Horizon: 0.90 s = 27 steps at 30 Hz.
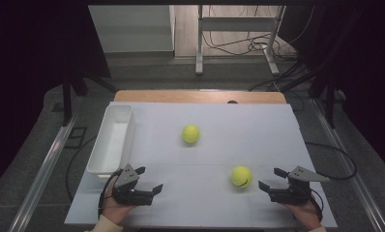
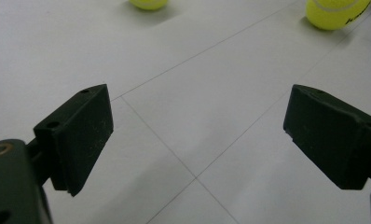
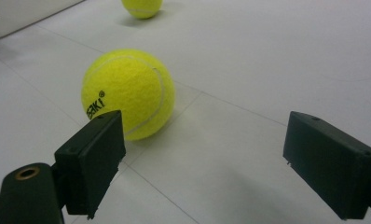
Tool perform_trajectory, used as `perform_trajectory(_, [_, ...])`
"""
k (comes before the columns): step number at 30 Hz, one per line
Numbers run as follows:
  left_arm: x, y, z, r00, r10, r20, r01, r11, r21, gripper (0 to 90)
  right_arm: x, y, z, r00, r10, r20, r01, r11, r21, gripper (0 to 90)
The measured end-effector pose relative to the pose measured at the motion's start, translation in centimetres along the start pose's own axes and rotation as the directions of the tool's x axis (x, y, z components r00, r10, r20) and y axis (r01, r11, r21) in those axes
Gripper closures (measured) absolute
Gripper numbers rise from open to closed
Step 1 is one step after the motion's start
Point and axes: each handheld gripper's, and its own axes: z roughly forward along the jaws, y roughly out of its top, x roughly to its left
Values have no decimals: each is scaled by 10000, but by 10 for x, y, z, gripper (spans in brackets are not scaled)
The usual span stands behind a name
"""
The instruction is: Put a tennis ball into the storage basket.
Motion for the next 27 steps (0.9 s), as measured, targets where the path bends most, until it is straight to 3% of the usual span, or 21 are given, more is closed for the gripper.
perform_trajectory(10, [3, -1, 0, 9997, -235, 41, 236, 9997, -119, 90, -2, 0, -1, 10000, 74, -62, -74, 10000, -49, 133])
perform_trajectory(15, [1, -2, -2, 9991, -416, -20, 415, 9989, -212, 91, 3, 0, 0, 9997, -150, -200, 151, 9999, 27, 135])
perform_trajectory(21, [-5, 2, -1, 9995, -300, 29, 300, 9994, -197, 91, 9, 2, 2, 9985, -428, -352, 430, 9991, 51, 135])
perform_trajectory(27, [-8, 4, 2, 9998, -145, 131, 146, 9999, -88, 92, 7, 2, 3, 9987, -399, -304, 400, 9992, 53, 136])
